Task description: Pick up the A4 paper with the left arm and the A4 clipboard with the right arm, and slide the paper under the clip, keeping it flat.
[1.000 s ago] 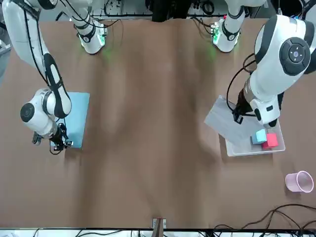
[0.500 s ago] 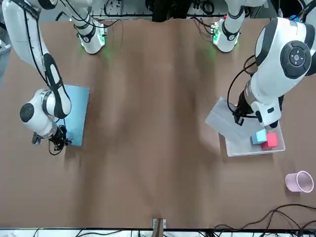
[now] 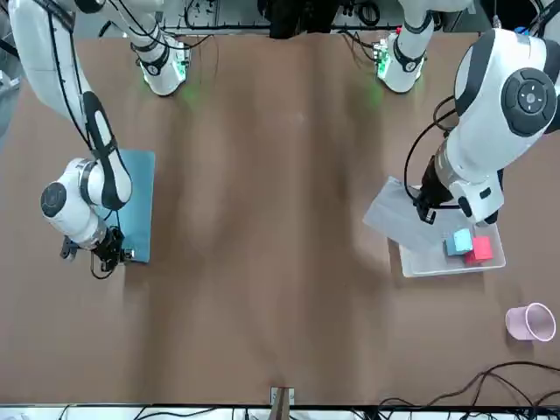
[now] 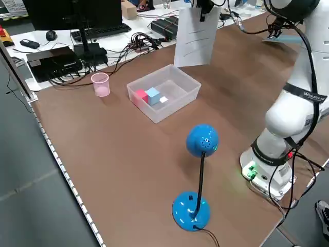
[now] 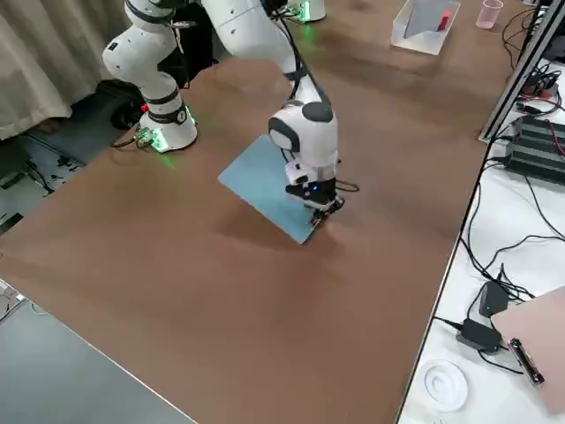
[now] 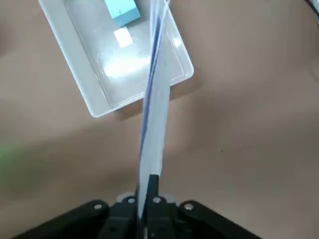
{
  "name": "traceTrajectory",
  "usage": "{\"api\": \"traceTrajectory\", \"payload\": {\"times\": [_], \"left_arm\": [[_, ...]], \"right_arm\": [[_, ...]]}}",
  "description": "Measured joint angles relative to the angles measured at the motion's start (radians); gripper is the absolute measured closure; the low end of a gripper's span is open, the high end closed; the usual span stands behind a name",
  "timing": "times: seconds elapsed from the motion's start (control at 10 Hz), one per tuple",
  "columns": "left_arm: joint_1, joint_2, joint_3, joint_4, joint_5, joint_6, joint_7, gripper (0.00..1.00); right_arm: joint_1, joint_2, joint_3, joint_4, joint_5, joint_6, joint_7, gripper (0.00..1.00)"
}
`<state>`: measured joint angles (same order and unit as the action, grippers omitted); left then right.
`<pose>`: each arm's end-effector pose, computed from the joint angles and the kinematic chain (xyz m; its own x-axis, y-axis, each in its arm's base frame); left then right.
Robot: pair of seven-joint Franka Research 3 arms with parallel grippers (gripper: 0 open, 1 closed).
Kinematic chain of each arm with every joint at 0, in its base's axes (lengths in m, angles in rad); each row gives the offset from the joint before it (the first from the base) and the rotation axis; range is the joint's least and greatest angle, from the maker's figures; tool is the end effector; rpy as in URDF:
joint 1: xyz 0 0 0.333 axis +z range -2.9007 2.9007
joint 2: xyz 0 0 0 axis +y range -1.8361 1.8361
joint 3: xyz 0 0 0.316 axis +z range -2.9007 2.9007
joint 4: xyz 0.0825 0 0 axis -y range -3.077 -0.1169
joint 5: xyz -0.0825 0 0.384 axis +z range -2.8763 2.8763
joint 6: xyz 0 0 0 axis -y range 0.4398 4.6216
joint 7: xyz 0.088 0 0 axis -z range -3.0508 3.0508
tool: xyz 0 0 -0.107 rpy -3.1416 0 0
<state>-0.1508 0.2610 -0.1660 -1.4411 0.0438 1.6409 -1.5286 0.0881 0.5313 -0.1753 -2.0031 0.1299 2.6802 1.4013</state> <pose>0.6069 -0.1814 0.5382 0.3513 0.9363 -0.0016 0.9347 -0.3508 -0.0576 0.6191 -0.0546 0.2071 -0.0020 -0.9992 0.0396 -0.9883 -0.0041 -0.1528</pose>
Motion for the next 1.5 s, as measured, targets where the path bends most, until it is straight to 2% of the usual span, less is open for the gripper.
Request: {"api": "traceTrajectory", "payload": {"times": [0.5,0.7,0.9,1.1,1.3,1.4,1.5], "left_arm": [[0.002,0.002,0.002,0.0,-0.017,0.016,-0.002,0.99],[0.004,0.002,0.003,0.0,-0.021,0.024,-0.002,0.99],[0.005,0.002,0.004,0.005,-0.022,0.026,-0.002,0.99],[0.005,0.002,0.004,0.01,-0.022,0.026,-0.002,0.99],[0.005,0.002,0.003,0.011,-0.022,0.026,-0.002,0.99],[0.005,0.002,0.003,0.012,-0.022,0.026,-0.002,0.99],[0.004,0.002,0.003,0.012,-0.023,0.026,-0.002,0.99]], "right_arm": [[0.216,-0.035,0.005,0.039,0.001,-0.001,0.2,0.96],[0.349,-0.035,0.008,0.079,0.0,-0.001,0.331,0.96],[0.49,-0.018,0.007,0.124,-0.001,-0.001,0.386,0.96],[0.595,0.033,0.004,0.184,-0.001,-0.001,0.536,0.96],[0.695,0.122,-0.012,0.285,-0.002,-0.001,0.709,0.96],[0.739,0.165,-0.027,0.331,-0.002,-0.001,0.763,0.96],[0.799,0.21,-0.066,0.372,-0.002,-0.001,0.812,0.96]]}}
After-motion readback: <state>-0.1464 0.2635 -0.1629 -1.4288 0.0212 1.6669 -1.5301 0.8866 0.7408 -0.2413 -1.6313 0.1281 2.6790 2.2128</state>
